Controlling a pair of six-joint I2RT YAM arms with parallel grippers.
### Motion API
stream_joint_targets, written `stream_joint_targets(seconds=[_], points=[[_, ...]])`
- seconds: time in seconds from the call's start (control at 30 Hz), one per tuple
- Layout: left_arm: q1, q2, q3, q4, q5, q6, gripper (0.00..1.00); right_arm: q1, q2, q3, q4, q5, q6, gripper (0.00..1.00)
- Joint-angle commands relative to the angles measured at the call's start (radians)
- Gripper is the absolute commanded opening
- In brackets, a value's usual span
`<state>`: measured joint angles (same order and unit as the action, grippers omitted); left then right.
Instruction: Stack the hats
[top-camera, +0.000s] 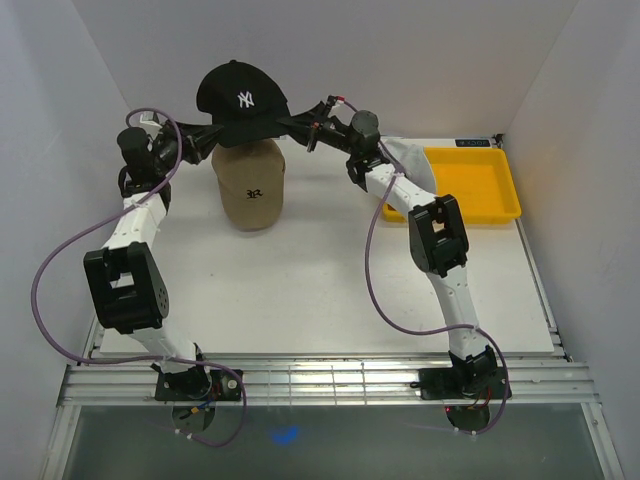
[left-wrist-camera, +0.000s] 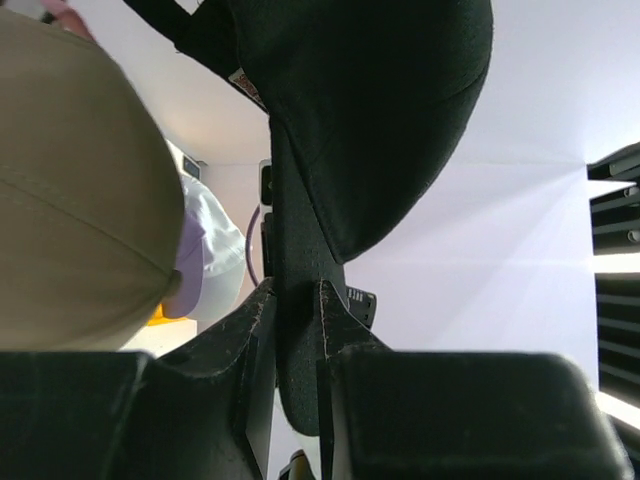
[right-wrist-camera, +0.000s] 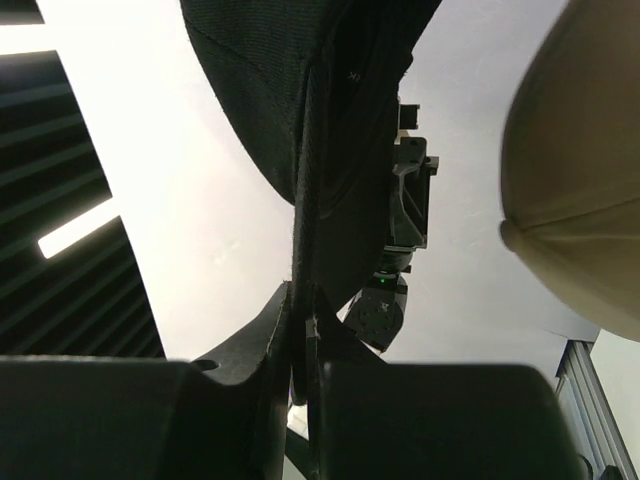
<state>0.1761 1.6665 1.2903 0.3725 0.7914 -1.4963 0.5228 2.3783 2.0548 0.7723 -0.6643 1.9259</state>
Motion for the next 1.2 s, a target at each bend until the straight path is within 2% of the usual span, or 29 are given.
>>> stream_joint_targets(seconds=[0.0, 0.67, 1.17], points=[[-0.026, -0.024, 0.047, 0.011, 0.068, 0.045, 0.0, 0.025, 0.036, 0.036, -0.047, -0.055, -0.067, 0.08], [-0.032, -0.048, -0.042, -0.041, 0.078, 0.156, 0.0, 0.026, 0.036, -0.15, 0.091, -0.09, -0.073, 0.08], [-0.03, -0.086, -0.083, -0.095, 0.091, 0.237, 0.0, 0.046, -0.034, -0.254, 0.029, -0.138, -0.235, 0.08]])
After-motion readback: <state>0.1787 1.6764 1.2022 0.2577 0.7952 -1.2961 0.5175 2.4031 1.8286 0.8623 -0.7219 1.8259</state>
